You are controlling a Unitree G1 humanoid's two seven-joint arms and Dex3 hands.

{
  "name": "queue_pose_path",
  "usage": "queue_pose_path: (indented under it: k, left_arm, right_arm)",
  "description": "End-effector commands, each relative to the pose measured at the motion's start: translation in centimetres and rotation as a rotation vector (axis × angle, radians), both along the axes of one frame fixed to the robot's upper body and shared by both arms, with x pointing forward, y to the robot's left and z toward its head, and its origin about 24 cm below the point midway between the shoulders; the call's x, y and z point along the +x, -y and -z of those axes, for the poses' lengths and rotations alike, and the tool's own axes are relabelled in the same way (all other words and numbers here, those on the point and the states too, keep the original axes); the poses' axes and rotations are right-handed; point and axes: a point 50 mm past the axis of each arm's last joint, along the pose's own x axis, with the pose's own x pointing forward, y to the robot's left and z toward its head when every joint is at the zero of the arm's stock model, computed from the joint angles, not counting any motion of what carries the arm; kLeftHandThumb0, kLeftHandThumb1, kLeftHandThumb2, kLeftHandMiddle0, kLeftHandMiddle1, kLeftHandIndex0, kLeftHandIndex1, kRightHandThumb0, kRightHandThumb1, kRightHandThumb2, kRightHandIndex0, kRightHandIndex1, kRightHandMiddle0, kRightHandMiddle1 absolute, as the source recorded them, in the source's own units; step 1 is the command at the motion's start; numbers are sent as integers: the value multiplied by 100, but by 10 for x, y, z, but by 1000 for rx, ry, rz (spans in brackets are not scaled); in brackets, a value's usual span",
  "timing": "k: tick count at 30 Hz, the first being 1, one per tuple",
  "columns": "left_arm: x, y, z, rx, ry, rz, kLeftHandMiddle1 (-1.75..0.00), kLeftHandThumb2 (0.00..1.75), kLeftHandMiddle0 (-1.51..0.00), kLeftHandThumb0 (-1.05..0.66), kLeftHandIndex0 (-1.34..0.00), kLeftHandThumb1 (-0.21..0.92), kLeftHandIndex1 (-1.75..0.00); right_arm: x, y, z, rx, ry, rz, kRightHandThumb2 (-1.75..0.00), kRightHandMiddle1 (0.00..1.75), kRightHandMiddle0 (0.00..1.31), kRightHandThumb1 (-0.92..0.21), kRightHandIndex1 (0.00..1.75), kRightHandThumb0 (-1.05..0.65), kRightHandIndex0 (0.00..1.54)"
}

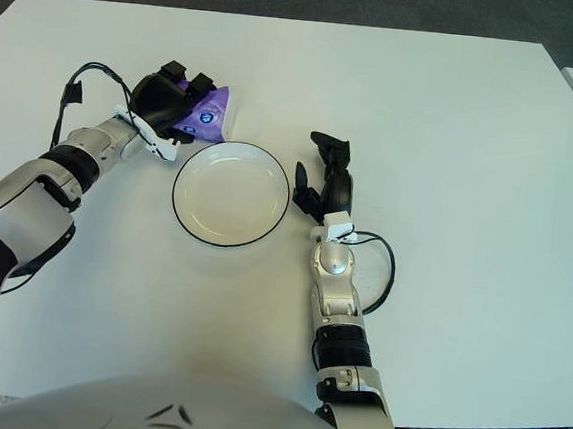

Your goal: Put the tissue paper into the plate.

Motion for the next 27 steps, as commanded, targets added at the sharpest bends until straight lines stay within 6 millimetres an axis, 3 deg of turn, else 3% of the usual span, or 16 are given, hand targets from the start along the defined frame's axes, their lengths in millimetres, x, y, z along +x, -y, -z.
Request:
queue_pose_path:
  k: [1, 8, 11, 20, 27]
  left_arm:
    - [-8, -27, 18, 11, -78, -72, -175, 135, -119, -48, -63, 28, -175]
    - [-6, -22, 1, -181, 17, -44, -175, 135, -119, -48, -63, 28, -175]
    - [-7, -17, -10, -369, 46, -10, -175, 135, -120, -48, -63, 28, -175]
    - [-8, -13, -25, -841, -19, 16, -175, 134, -121, -48, -62, 29, -175]
    - [-6, -11, -35, -1027, -63, 35, -175, 134, -121, -47, -62, 29, -175]
  right_arm:
    - [-21, 11, 47, -14, -232, 30, -60, 120, 4, -92, 63, -70, 27]
    - [-22, 11, 48, -14, -236, 21, -57, 121, 7, -91, 64, -67, 29]
    - [-22, 11, 48, -15, -239, 17, -56, 122, 7, -91, 65, -67, 29]
    - [-22, 11, 50, -29, -247, 2, -55, 123, 7, -92, 70, -69, 31]
    - [-22, 10, 51, -32, -247, -5, -54, 125, 8, -92, 74, -66, 32]
